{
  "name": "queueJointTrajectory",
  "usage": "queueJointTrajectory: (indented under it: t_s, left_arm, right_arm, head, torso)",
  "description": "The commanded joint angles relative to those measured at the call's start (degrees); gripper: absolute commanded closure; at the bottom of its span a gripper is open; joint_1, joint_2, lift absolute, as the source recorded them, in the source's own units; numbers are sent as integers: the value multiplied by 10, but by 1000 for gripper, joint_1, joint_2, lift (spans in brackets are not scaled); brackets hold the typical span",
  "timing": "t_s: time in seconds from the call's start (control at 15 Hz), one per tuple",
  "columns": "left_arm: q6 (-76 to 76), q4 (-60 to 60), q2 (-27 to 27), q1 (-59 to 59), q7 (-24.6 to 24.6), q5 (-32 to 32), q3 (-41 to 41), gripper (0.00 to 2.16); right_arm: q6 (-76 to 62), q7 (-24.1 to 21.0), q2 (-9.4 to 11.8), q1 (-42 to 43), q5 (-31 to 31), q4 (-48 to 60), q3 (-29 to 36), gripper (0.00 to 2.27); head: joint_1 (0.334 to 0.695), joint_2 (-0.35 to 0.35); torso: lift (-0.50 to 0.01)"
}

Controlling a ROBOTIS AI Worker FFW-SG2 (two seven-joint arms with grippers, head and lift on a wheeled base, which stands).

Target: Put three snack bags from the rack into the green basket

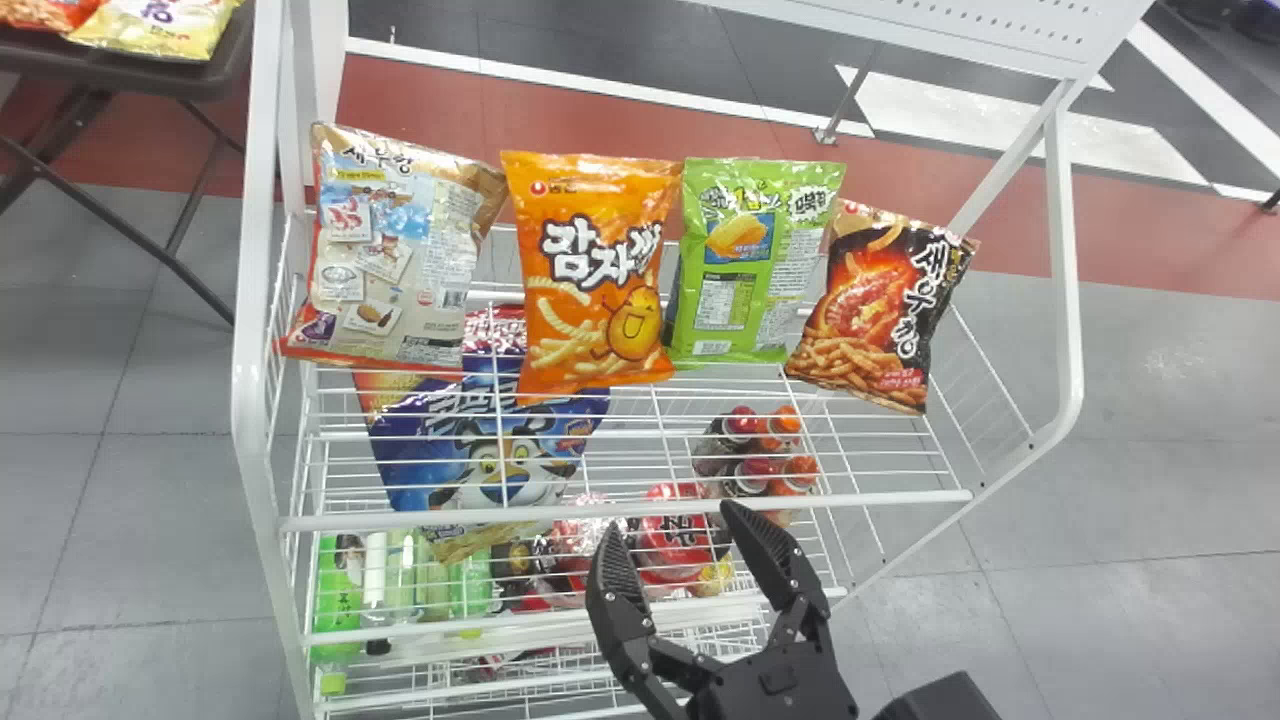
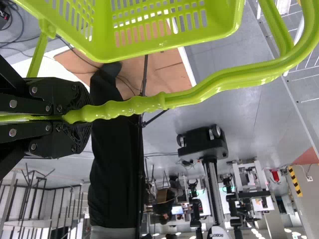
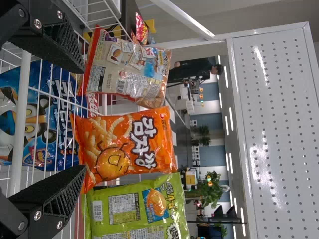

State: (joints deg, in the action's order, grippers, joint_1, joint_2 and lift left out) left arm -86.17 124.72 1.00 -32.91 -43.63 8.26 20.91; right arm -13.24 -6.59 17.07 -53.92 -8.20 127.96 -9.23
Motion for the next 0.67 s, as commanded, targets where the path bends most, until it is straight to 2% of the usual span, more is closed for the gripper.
queueJointTrajectory:
  t_s: [0.0, 0.6]
  left_arm:
    - [1, 0, 1, 0, 2, 0, 1, 1416]
    - [-1, -1, 0, 0, 7, 0, 2, 1416]
  right_arm:
    - [-2, 0, 2, 2, -1, -3, -1, 144]
    - [-21, 16, 2, 7, -11, -12, -1, 144]
  head:
    - [695, -350]
    - [695, -350]
  torso:
    - [0]
    - [0]
